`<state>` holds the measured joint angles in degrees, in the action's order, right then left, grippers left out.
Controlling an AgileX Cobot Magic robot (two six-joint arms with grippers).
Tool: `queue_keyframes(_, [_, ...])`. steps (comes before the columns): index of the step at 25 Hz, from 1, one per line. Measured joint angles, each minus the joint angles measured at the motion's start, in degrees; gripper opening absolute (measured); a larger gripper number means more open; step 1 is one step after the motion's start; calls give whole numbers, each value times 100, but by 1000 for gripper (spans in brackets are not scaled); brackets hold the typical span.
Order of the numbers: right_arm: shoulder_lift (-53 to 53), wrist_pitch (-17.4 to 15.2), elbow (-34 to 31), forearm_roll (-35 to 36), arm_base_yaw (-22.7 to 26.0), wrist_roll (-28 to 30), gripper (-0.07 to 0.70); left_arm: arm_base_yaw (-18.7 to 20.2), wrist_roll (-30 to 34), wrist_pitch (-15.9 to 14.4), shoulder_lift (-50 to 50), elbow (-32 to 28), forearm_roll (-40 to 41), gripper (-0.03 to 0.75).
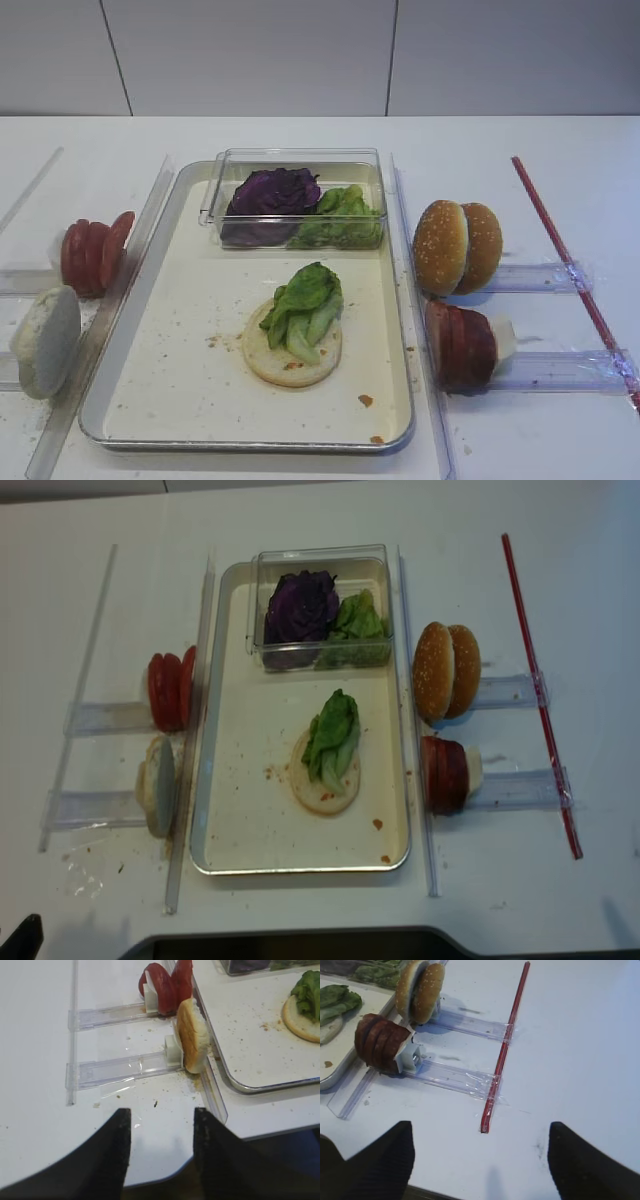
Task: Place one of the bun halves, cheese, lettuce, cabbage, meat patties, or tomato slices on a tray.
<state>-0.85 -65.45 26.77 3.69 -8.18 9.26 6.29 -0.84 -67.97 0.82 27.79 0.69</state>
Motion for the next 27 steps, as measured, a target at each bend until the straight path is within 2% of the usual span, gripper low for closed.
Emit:
queue_keyframes(9, [-9, 0, 0, 0, 884, 0, 571, 0, 0, 0, 0, 0, 0, 284])
queue_keyframes(27, [-9, 0, 0, 0, 932, 0, 571, 0, 0, 0, 0, 0, 0, 284])
